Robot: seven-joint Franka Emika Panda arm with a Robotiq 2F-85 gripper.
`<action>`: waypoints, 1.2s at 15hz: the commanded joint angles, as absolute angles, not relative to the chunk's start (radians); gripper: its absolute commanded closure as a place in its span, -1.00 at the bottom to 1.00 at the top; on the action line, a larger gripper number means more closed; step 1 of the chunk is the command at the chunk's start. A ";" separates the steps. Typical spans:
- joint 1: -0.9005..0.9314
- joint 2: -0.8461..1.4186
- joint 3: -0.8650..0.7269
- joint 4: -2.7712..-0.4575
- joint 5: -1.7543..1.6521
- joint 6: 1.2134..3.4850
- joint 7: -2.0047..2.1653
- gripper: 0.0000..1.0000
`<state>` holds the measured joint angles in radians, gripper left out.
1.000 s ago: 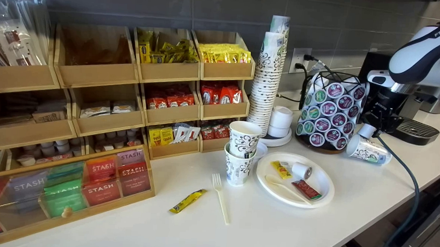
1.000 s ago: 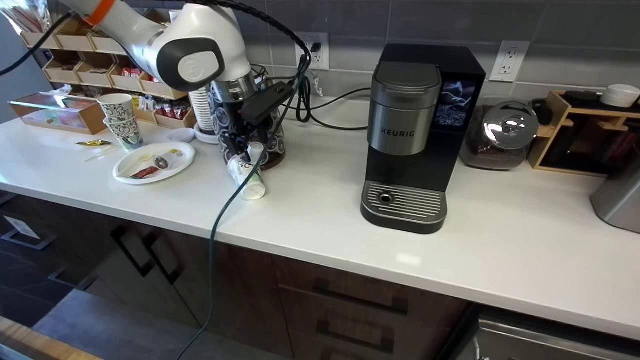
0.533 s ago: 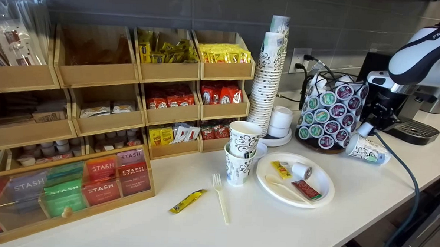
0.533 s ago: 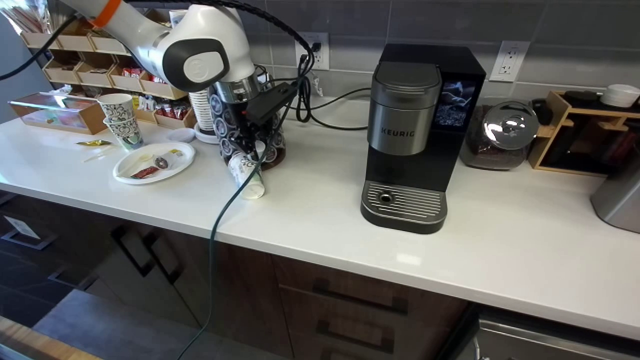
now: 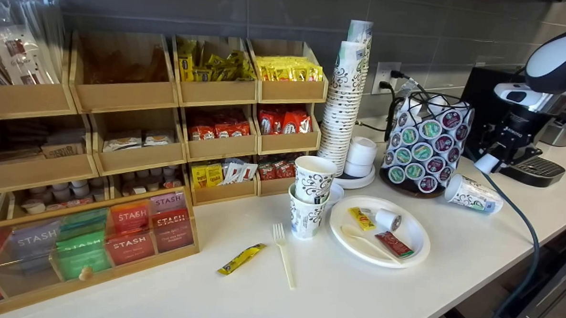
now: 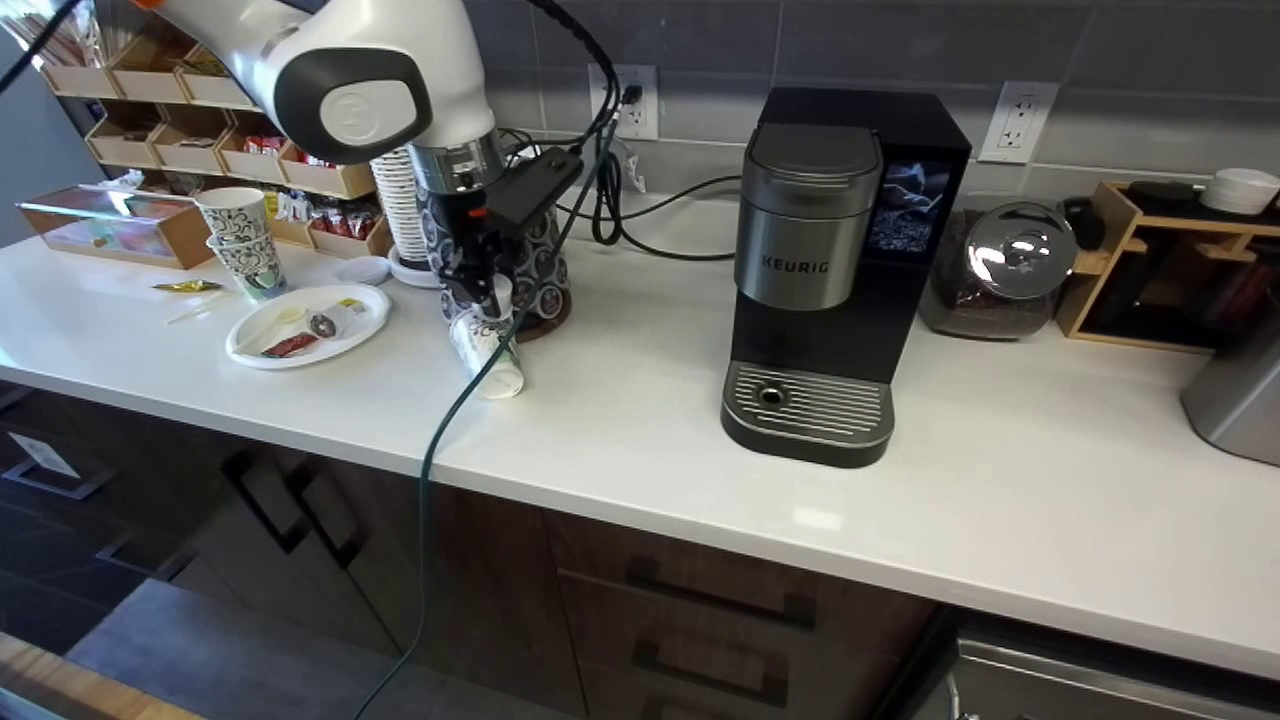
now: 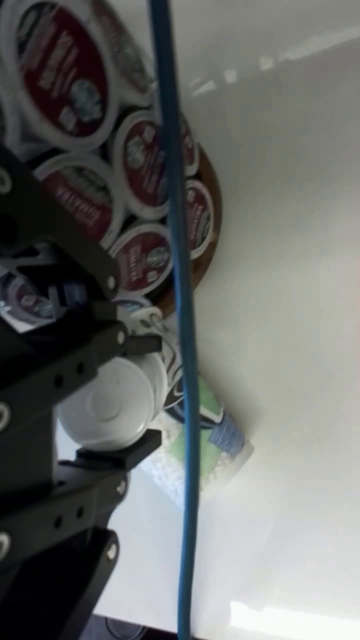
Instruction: Remove the coffee capsule from on top of the paper cup and put it on the white plate
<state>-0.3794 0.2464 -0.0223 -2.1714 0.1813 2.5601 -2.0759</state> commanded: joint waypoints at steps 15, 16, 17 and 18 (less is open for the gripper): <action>0.031 0.003 0.134 -2.682 0.216 3.032 -1.823 0.68; 0.028 0.015 0.136 -2.689 0.161 3.044 -1.780 0.68; 0.045 0.027 0.111 -2.692 0.097 3.054 -1.728 0.68; 0.042 0.042 0.105 -2.687 0.040 3.049 -1.682 0.68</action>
<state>0.0307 0.0065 0.1328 -2.6725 0.1800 3.0134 -1.8005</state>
